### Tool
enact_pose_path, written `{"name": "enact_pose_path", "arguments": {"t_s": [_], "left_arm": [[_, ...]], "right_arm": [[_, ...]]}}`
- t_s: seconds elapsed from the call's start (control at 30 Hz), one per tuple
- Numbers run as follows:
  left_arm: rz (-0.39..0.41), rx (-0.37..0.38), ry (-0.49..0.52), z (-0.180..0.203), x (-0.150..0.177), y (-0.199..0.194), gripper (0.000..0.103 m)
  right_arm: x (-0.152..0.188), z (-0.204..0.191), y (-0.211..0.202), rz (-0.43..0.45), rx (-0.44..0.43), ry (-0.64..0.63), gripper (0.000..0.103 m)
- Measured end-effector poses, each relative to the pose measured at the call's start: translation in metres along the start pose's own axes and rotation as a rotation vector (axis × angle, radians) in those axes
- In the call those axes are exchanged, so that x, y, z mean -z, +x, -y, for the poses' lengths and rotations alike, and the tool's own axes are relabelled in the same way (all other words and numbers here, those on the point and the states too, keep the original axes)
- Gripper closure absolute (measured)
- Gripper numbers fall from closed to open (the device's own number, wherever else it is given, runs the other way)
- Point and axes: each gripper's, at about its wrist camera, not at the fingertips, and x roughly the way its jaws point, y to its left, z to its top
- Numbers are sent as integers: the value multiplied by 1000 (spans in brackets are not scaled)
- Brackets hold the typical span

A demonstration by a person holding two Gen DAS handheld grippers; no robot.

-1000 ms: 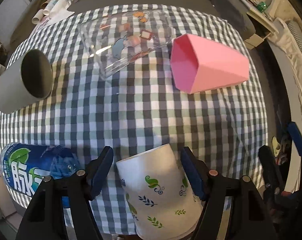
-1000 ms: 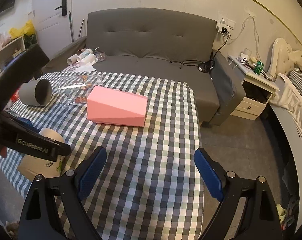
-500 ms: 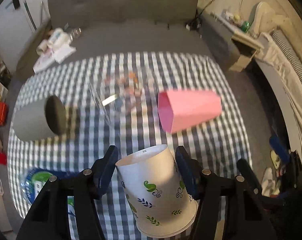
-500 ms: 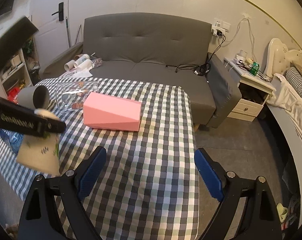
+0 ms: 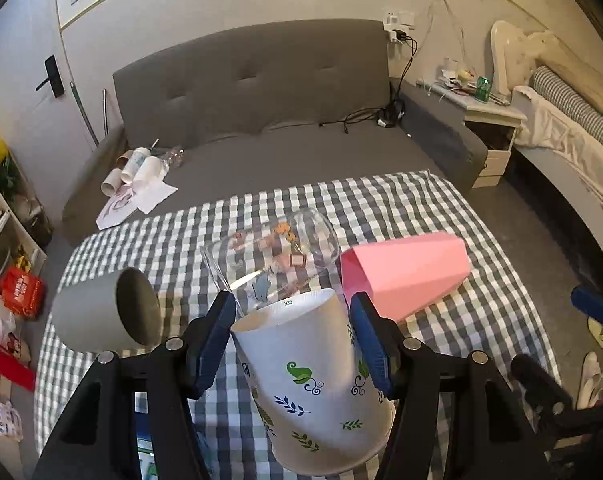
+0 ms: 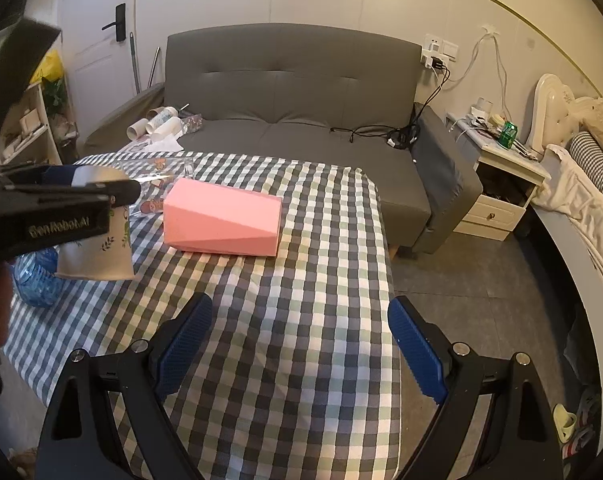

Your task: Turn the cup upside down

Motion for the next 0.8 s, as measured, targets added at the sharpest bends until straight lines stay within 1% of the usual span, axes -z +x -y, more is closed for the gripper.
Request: {"name": "enact_pose_path", "arguments": {"t_s": [0.07, 0.17, 0.37, 0.43, 0.5, 0.63, 0.7, 0.8], "left_arm": [[-3, 2, -12, -1, 5, 4, 42], [15, 19, -21, -3, 10, -1, 42], [15, 21, 21, 4, 14, -10, 41], [5, 34, 30, 7, 17, -13, 40], [-15, 63, 22, 7, 22, -15, 40], [-29, 81, 16, 8, 28, -22, 39], [-29, 94, 7, 8, 30, -28, 29], [-7, 107, -10, 6, 31, -42, 27]], "right_arm": [[1, 0, 1, 0, 1, 1, 13], [1, -1, 4, -12, -3, 0, 13], [2, 0, 3, -10, -4, 2, 13], [1, 2, 2, -8, -6, 6, 13], [1, 4, 0, -9, -11, 16, 13], [0, 8, -4, -10, -25, 35, 13], [0, 8, -10, -1, -28, 37, 13], [0, 9, -18, 9, -38, 45, 13]]}}
